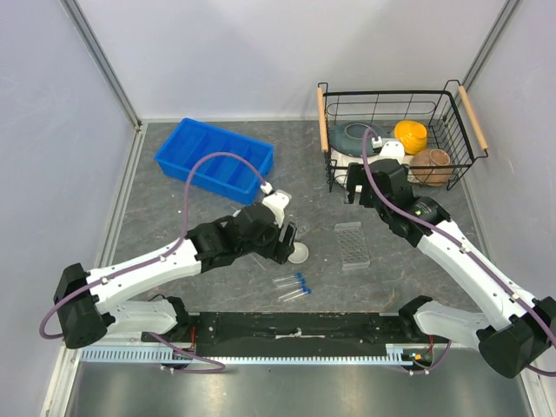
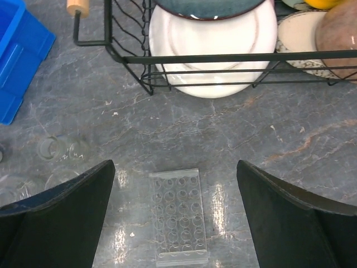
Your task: Organize the chemistry lab equipment
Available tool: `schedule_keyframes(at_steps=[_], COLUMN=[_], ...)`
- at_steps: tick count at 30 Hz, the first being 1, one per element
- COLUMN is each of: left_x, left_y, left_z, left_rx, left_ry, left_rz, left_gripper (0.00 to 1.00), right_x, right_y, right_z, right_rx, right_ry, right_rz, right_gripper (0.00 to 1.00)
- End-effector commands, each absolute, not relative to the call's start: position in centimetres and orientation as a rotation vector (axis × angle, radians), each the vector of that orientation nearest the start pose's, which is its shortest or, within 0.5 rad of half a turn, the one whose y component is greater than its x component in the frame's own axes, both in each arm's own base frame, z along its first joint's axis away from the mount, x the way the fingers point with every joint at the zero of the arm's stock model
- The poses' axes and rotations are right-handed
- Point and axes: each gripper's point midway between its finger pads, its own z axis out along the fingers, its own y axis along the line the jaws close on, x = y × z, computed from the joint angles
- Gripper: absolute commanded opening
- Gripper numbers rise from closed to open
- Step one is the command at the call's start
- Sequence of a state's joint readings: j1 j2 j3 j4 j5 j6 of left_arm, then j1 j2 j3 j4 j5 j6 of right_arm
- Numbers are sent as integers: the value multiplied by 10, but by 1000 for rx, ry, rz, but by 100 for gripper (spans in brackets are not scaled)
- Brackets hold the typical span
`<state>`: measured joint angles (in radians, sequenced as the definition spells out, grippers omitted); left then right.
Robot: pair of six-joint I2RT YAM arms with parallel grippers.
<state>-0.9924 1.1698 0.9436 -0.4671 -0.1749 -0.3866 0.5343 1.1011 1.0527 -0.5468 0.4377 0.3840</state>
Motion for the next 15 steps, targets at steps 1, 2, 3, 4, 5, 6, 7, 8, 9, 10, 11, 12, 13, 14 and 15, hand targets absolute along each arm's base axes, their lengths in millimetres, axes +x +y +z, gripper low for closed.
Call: schedule_keyframes(at_steps=[1, 2, 3, 4, 5, 6, 7, 8, 9, 10, 11, 12, 13, 14, 15], left_x=[178, 176, 174, 174, 173, 171, 173, 171, 170, 172, 168, 168, 167, 166, 166], left_y=[-278, -276, -277, -280, -277, -279, -280, -277, -277, -280, -277, -277, -278, -277, -277], left_z=[141, 128, 123, 119, 109, 106, 105, 98, 95, 96, 88, 85, 84, 81, 78], left_rx=[694, 703, 707, 710, 715, 712, 702, 702, 699, 696, 708, 715, 719, 722, 731], left_ry=[2268, 2295, 2304, 2297, 2312, 2314, 2303, 2310, 2306, 2287, 2291, 2288, 2285, 2281, 2281], left_rz=[-547, -530, -535, -540, -518, -517, -517, -509, -512, -531, -528, -529, -533, -532, -528], left_gripper=[69, 63, 58, 55, 55, 55, 54, 54, 54, 52, 51, 51, 51, 52, 52], right_x=[310, 309, 308, 308, 308, 307, 307, 306, 306, 305, 305, 305, 304, 304, 303], right_y=[125, 128, 130, 132, 134, 136, 136, 138, 139, 141, 143, 144, 146, 148, 149], right_z=[231, 230, 229, 228, 226, 225, 225, 224, 223, 222, 221, 220, 219, 218, 216], right_rx=[32, 17, 12, 7, -6, -12, -14, -23, -31, -35, -44, -49, -56, -66, -73], right_ry=[2092, 2096, 2101, 2105, 2110, 2111, 2113, 2116, 2120, 2120, 2125, 2127, 2129, 2134, 2139], right_rz=[113, 125, 128, 132, 132, 136, 136, 139, 141, 145, 147, 147, 150, 149, 146], right_gripper=[98, 98, 98, 98, 98, 98, 98, 99, 98, 98, 98, 98, 98, 98, 99])
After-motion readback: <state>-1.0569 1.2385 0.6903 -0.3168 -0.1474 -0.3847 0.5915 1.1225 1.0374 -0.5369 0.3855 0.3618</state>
